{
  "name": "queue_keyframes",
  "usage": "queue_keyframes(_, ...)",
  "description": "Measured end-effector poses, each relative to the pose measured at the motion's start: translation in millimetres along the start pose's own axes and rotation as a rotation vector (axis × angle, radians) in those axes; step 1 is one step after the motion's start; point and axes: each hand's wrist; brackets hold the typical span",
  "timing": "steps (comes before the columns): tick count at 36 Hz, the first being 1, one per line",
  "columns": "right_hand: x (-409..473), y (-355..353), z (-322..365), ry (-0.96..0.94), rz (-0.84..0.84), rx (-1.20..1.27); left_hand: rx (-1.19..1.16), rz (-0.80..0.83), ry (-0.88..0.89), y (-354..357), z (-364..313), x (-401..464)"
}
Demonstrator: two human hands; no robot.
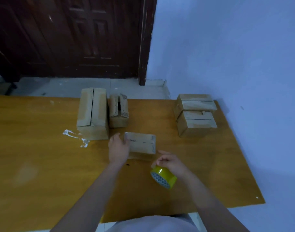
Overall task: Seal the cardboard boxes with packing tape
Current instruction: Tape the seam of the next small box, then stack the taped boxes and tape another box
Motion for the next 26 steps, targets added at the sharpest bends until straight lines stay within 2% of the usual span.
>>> queue_keyframes(2, -1, 5, 5, 0.017, 0.013, 0.035, 0.021, 0.098, -0.105, 4, 8, -4)
queue_keyframes(5, -2, 8, 10, 0.021, 0.018, 0.083, -0.022, 0.151, -0.144, 10, 13, -8)
queue_keyframes(10, -13, -13, 9, 0.009, -0.058, 0.151, 0.032, 0.155, -0.061, 23, -2, -16)
queue_keyframes(19, -46, -103, -15, 0.046, -0.279, 0.269, 0.092, 0.382, 0.047, 89, -67, -50)
queue_keyframes(26, -58, -161, -44, 0.085, -0.347, 0.306, 0.147, 0.483, 0.048, 145, -112, -65)
Point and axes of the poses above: each hand's wrist, its own x-axis towards the middle knuckle, its own y-axis out of the palm, z = x × y, and after that the axes turned 3 degrees about -z, right-handed
